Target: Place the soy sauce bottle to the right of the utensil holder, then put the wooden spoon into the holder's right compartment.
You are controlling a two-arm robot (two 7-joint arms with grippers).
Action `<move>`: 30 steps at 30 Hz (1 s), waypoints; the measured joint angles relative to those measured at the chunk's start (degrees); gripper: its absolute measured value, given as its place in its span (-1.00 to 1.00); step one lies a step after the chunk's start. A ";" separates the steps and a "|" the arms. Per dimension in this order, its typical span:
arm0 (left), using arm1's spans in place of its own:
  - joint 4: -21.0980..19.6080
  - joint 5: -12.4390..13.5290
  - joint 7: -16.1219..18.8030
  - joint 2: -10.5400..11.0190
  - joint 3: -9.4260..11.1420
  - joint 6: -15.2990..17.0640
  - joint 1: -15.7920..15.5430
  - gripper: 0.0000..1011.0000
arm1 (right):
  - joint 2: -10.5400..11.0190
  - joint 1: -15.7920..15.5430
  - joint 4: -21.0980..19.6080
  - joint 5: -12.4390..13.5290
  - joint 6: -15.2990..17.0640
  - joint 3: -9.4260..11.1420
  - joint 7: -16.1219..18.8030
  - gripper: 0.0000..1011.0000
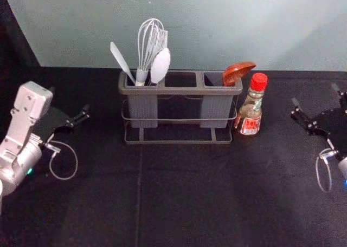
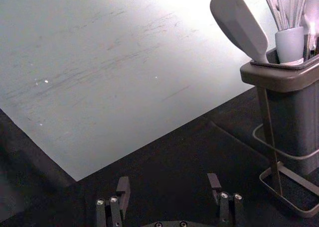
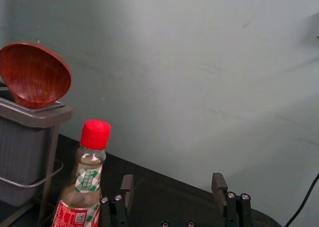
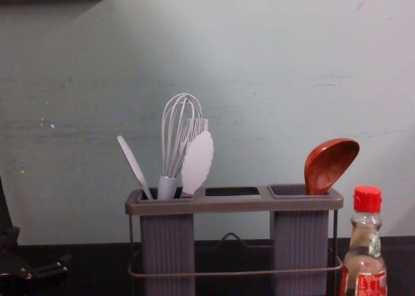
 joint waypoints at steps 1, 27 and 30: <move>0.00 0.00 0.00 0.00 0.00 0.00 0.00 1.00 | 0.02 -0.01 0.02 0.02 0.07 -0.06 0.01 0.98; 0.00 0.00 0.00 0.00 0.00 0.00 0.00 1.00 | 0.28 -0.03 0.15 0.11 0.38 -0.56 0.10 0.98; 0.00 0.00 0.00 0.00 0.00 0.00 0.00 1.00 | 0.26 -0.03 0.14 0.11 0.37 -0.54 0.10 0.98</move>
